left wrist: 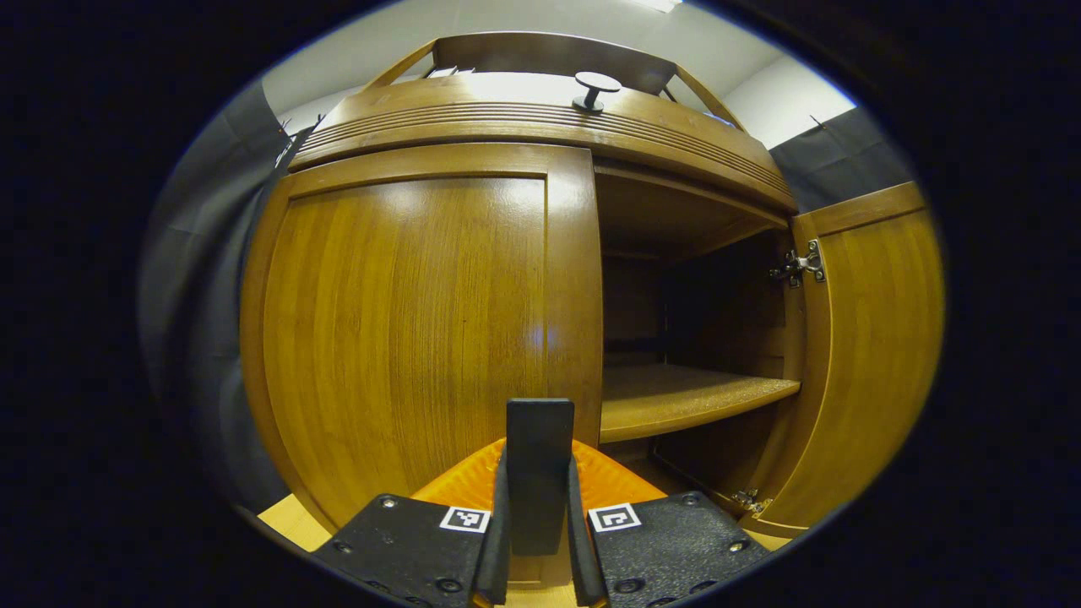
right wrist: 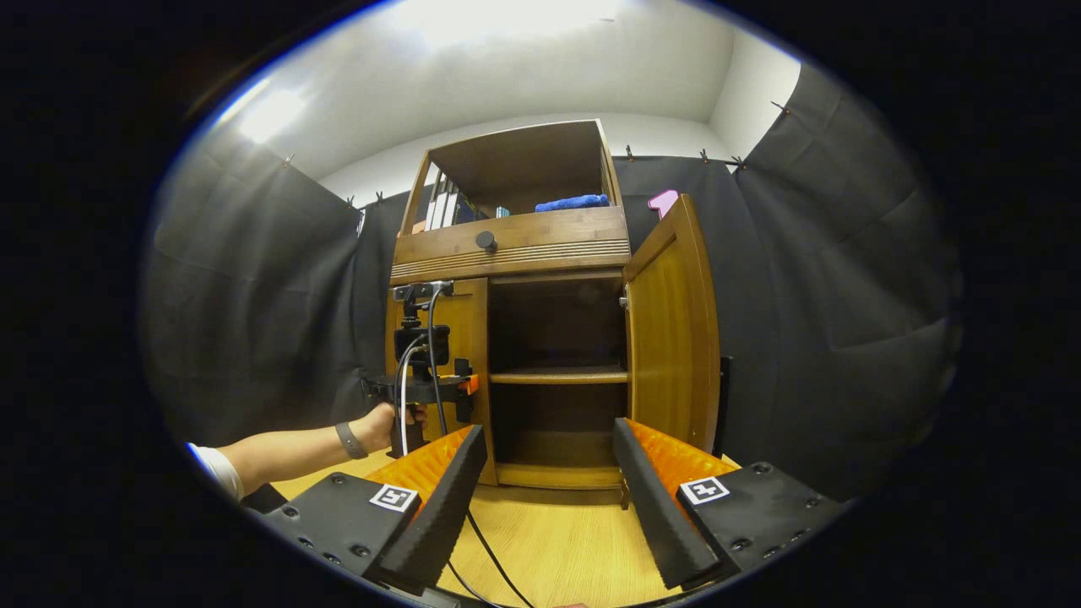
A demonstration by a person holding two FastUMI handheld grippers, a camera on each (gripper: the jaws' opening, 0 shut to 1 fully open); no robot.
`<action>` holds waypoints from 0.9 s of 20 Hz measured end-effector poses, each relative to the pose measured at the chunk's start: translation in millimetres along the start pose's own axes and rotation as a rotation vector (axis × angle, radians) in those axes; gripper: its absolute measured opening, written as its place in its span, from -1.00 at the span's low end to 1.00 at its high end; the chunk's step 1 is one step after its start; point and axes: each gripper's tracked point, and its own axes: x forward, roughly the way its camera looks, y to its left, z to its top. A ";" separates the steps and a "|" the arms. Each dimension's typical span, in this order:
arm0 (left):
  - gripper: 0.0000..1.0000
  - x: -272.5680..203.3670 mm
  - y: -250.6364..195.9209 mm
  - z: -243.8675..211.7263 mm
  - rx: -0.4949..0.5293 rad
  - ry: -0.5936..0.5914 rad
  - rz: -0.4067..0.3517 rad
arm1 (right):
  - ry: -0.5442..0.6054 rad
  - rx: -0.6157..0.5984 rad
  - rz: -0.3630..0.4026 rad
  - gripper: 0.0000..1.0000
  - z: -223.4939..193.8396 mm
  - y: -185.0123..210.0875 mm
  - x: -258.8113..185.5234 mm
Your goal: Open the right door of the double-door shoe cabinet with the right hand, and open the left door with the left hand.
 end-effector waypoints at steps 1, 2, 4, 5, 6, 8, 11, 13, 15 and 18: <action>-0.43 -6.9 0.6 -0.3 0.005 0.015 0.003 | 0.002 -0.001 -0.007 0.94 0.4 -1.4 -0.4; -0.40 -18.8 2.0 0.8 0.009 0.021 0.003 | 0.002 -0.002 -0.015 0.94 0.4 -3.0 -1.8; -0.41 -44.4 5.7 6.5 -0.008 0.022 -0.008 | 0.001 -0.005 -0.030 0.94 2.3 -5.5 -4.7; -0.41 -54.9 7.8 7.2 -0.017 0.020 -0.019 | -0.002 -0.007 -0.039 0.94 3.5 -7.1 -6.7; -0.42 -64.4 10.9 8.7 -0.026 0.018 -0.026 | -0.007 -0.010 -0.048 0.94 4.6 -8.4 -7.6; -0.42 -82.8 17.9 11.0 -0.034 0.019 -0.032 | -0.008 -0.009 -0.063 0.94 4.5 -8.5 -8.1; -0.41 -112.5 32.4 14.8 -0.022 0.020 -0.033 | 0.001 0.000 -0.069 0.94 2.4 -3.0 -9.2; -0.41 -138.0 48.5 17.3 -0.011 0.011 -0.030 | 0.004 -0.011 -0.073 0.95 2.4 2.1 -11.8; -0.44 -163.0 72.3 19.5 -0.012 -0.005 -0.010 | -0.001 -0.025 -0.071 0.95 4.3 8.7 -11.2; -0.47 -193.2 111.6 26.3 -0.026 -0.025 0.022 | -0.002 -0.018 -0.043 0.94 5.3 25.6 -8.4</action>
